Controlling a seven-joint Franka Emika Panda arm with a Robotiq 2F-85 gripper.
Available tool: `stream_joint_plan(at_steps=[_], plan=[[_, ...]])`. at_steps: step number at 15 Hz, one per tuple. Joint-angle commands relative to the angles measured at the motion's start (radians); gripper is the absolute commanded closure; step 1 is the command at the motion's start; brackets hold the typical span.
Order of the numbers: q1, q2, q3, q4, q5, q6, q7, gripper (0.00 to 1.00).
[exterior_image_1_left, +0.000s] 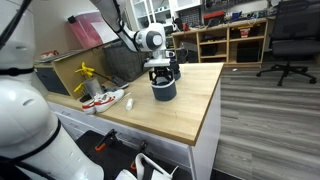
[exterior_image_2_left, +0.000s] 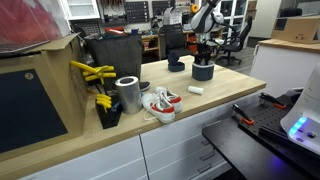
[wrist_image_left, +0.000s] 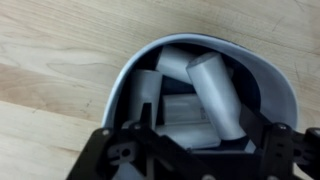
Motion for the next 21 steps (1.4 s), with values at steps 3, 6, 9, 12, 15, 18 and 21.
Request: stream_joint_plan(at_steps=[3,6,9,12,15,18,21], plan=[[-0.015,-0.001,0.025,0.012,0.014,-0.017,-0.044,0.08],[-0.026,-0.017,0.041,-0.004,0.020,-0.011,-0.098,0.04],[-0.039,-0.020,0.054,-0.012,0.018,-0.009,-0.176,0.00],[-0.048,-0.007,0.061,-0.008,-0.002,-0.013,-0.251,0.00],[-0.040,0.005,0.048,-0.013,-0.038,0.005,-0.285,0.00],[-0.033,0.001,0.041,-0.029,-0.080,0.033,-0.288,0.03],[-0.032,-0.005,0.037,-0.054,-0.107,0.075,-0.272,0.04]])
